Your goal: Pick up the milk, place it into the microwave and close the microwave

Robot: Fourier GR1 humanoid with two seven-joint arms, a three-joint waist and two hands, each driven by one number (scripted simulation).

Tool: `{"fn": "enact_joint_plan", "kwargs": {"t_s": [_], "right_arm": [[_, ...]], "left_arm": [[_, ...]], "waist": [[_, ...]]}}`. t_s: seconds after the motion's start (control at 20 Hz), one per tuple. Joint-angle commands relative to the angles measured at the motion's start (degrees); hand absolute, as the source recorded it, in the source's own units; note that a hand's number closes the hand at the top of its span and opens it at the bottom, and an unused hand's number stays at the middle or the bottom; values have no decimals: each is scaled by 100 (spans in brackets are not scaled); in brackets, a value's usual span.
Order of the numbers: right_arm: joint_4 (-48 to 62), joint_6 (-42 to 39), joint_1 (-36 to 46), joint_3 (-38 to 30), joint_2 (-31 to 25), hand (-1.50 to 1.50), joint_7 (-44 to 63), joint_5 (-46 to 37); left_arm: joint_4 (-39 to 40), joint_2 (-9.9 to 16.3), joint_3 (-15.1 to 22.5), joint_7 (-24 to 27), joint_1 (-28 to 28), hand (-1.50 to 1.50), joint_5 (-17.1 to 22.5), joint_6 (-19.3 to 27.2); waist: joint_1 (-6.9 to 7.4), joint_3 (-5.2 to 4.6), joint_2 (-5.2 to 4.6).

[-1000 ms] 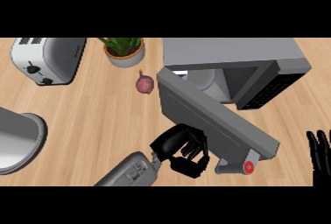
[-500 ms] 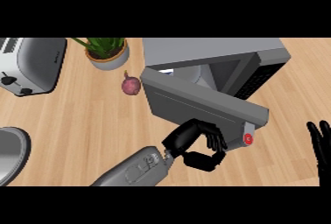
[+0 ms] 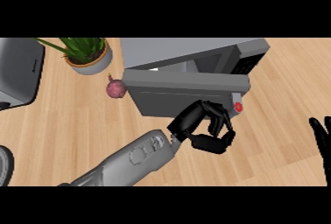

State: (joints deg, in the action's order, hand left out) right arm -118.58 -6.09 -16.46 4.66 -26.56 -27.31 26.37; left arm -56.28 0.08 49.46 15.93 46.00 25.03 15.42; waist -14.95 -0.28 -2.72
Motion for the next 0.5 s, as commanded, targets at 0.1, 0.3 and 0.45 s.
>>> {"fn": "enact_joint_plan", "kwargs": {"t_s": [0.1,0.3,0.45], "right_arm": [[-222,-129,65,14,-135,-150,255,252],[-274,-226,231,-57,-277,-150,376,374],[-383,-273,243,-72,-335,-150,430,443]], "left_arm": [[378,-7,-105,24,642,150,498,193],[520,-5,-138,50,1030,150,685,371],[713,-2,-167,56,1162,150,825,549]], "waist": [[-344,14,-91],[-458,22,-127],[-608,28,-137]]}}
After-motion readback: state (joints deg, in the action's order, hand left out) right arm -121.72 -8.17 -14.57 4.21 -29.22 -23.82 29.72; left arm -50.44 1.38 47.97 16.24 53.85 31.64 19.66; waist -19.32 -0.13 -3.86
